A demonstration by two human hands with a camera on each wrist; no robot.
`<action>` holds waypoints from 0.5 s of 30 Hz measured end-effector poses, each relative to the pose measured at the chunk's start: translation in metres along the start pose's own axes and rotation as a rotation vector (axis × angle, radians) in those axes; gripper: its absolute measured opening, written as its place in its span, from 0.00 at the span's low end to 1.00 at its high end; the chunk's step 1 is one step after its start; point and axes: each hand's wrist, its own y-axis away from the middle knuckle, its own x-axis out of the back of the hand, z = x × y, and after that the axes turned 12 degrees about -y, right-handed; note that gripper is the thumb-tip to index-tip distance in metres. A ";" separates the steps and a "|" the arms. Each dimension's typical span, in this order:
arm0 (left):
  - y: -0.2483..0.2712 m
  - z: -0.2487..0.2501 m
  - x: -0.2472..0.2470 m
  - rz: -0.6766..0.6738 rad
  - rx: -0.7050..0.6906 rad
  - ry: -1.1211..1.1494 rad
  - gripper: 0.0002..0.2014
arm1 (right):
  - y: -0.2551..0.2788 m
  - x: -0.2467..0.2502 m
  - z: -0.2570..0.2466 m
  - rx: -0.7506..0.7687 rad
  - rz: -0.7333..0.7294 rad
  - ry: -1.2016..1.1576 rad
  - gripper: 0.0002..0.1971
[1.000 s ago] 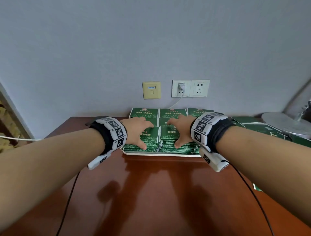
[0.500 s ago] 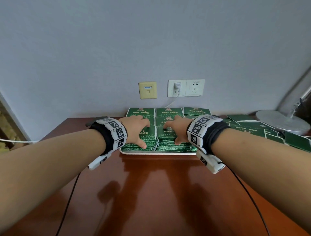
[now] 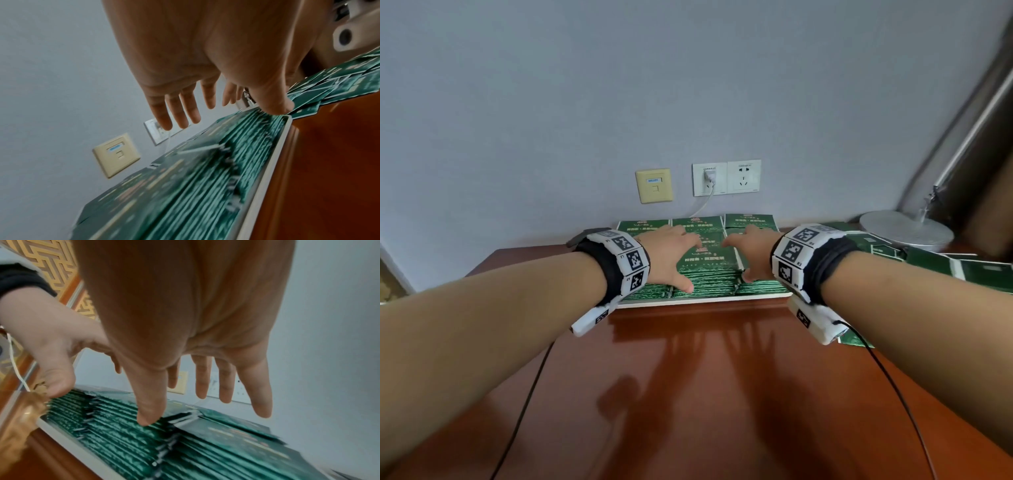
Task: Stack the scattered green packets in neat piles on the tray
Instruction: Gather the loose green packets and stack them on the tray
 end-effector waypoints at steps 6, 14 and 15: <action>-0.023 0.067 0.028 0.064 -0.156 -0.013 0.37 | 0.046 -0.006 0.062 -0.143 0.020 0.005 0.39; -0.053 0.176 0.039 0.086 -0.386 -0.020 0.26 | 0.110 -0.035 0.144 -0.391 -0.060 0.031 0.35; -0.055 0.188 0.039 0.074 -0.406 -0.014 0.25 | 0.117 -0.039 0.150 -0.407 -0.072 0.031 0.35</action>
